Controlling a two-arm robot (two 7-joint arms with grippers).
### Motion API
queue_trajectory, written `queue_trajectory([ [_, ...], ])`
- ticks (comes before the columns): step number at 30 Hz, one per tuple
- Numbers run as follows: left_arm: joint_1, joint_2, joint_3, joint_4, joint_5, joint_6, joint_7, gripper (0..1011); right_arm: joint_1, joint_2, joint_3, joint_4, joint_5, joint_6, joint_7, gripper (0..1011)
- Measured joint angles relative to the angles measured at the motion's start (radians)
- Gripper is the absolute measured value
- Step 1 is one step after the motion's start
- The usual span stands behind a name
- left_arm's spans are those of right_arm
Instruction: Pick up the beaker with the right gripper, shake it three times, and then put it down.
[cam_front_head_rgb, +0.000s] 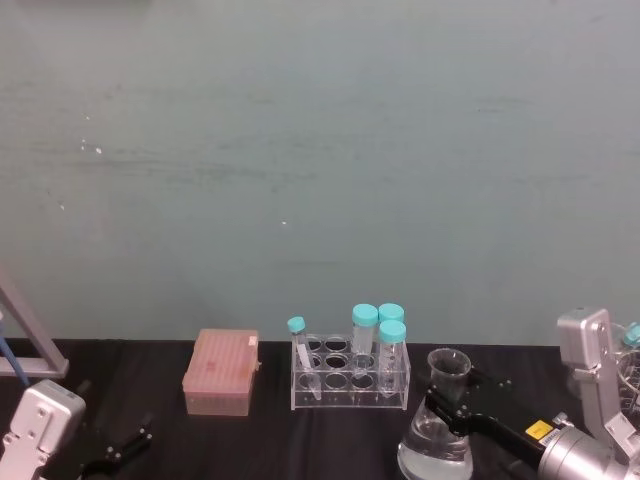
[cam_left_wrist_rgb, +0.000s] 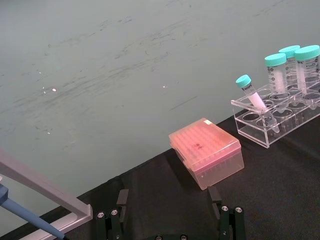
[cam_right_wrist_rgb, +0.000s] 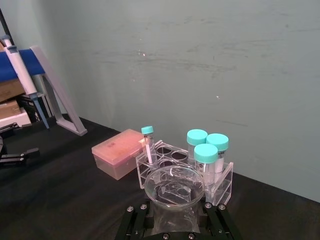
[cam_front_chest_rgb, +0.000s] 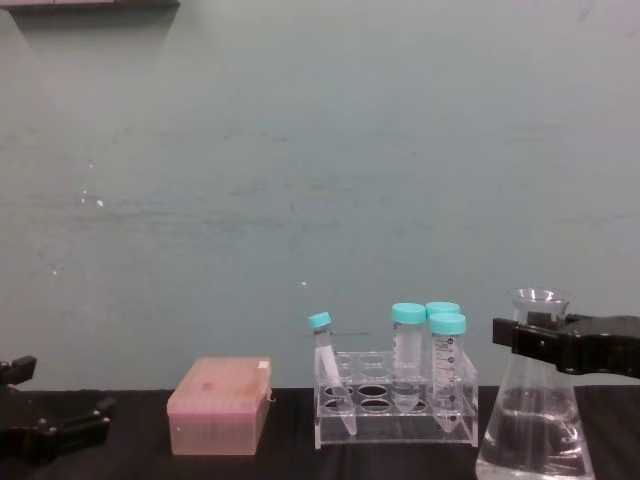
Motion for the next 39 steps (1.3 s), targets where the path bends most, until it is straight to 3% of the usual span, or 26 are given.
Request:
queue_trajectory([
  [39,0.0,0.0,0.0,0.0,0.0,0.0,0.0,1000,0.019,-0.01,-0.015,0.023,-0.012,0.032,0.001,458],
])
